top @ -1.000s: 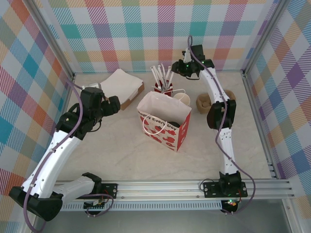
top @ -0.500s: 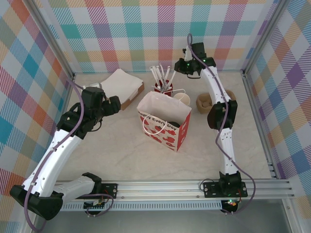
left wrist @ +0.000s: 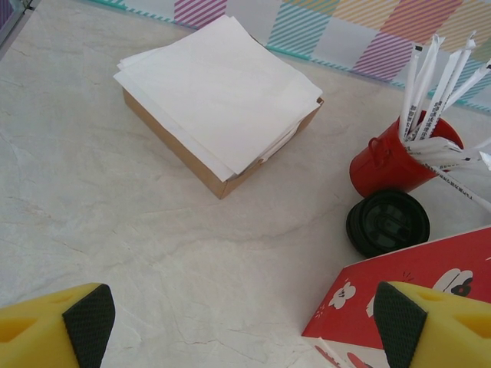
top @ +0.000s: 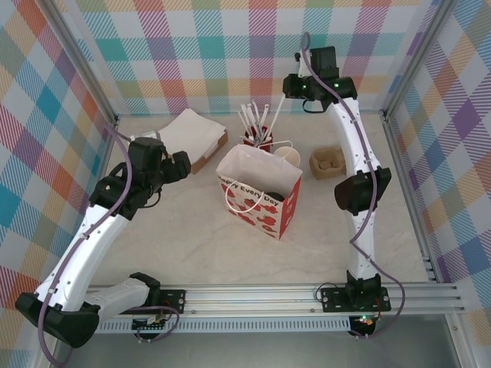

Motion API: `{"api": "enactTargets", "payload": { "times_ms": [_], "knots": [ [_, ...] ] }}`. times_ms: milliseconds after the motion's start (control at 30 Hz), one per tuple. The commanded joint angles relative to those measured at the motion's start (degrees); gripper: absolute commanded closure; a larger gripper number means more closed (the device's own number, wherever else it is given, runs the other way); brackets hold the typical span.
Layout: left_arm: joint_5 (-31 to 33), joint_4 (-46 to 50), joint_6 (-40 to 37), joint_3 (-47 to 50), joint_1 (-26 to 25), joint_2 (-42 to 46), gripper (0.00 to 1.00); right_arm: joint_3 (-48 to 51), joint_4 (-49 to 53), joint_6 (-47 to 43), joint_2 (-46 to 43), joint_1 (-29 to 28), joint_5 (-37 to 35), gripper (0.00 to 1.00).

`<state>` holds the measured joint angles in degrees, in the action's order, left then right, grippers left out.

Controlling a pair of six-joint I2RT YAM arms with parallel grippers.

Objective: Pack the takeout coffee

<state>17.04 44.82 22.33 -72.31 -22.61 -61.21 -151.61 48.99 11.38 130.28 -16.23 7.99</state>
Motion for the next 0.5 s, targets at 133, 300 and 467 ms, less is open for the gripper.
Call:
{"api": "enactTargets", "payload": {
  "times_ms": [133, 300, 467],
  "knots": [
    [-0.2, 0.0, 1.4, 0.4, 0.7, 2.4, 0.10, -1.4, 1.8, -6.4, -7.5, -3.3, -9.2, 0.91],
    [-0.9, 0.8, 3.3, 1.0, 0.6, 3.3, 0.10, -1.3, 2.5, -9.4, -12.6, -6.1, -13.3, 0.91],
    [-2.2, 0.9, 4.9, 2.2, 0.6, 4.8, 0.10, -1.2, 3.8, -11.4, -18.0, -9.2, -15.7, 0.91]
  ]
}}
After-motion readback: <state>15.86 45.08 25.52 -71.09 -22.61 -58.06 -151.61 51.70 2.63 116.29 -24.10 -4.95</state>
